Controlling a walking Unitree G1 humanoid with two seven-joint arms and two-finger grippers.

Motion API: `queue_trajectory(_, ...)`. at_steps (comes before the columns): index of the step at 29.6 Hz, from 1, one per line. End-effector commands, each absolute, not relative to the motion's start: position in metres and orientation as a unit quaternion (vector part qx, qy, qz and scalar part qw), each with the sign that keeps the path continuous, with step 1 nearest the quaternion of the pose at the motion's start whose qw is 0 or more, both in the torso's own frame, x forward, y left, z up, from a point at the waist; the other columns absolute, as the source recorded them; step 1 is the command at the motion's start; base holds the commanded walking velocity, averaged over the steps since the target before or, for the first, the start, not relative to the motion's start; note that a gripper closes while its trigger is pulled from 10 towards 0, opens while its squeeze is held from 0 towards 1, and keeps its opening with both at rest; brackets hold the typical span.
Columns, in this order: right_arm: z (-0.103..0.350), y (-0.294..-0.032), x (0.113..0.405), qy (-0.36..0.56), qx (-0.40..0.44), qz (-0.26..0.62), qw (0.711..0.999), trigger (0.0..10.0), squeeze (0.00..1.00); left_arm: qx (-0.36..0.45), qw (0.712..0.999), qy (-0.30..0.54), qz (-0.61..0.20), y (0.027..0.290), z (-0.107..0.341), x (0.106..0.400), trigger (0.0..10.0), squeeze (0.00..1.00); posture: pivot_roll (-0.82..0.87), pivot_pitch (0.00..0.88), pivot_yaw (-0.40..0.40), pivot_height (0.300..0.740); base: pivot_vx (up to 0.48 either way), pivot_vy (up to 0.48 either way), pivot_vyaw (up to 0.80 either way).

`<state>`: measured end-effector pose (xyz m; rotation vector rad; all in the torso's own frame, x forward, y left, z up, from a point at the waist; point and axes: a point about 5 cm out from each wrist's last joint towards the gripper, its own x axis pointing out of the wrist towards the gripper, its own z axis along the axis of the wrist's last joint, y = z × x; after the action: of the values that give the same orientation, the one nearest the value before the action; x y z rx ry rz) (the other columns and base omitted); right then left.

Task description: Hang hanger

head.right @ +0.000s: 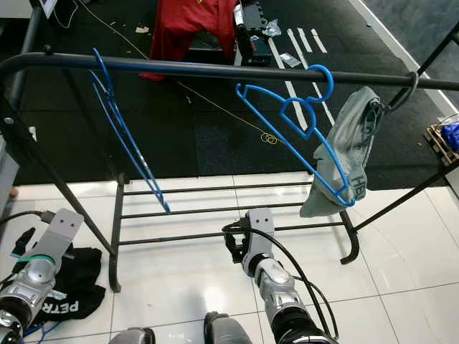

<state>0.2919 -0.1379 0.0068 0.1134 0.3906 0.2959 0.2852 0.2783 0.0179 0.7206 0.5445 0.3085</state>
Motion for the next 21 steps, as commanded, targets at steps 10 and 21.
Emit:
queue_trajectory(10,-0.0004,-0.1467,0.2843,0.204,0.059,0.131,0.968,10.0,0.00,0.349,0.883,0.280,0.145,0.2812,0.0105,0.2770,10.0,0.00,-0.02,0.125,-0.026,0.740,0.000,0.000,0.00)
queue_trajectory(21,0.0012,-0.1416,0.2868,0.202,0.065,0.134,0.968,10.0,0.00,0.349,0.883,0.280,0.145,0.2823,0.0114,0.2775,10.0,0.00,0.00,0.125,-0.034,0.740,0.000,0.000,0.00)
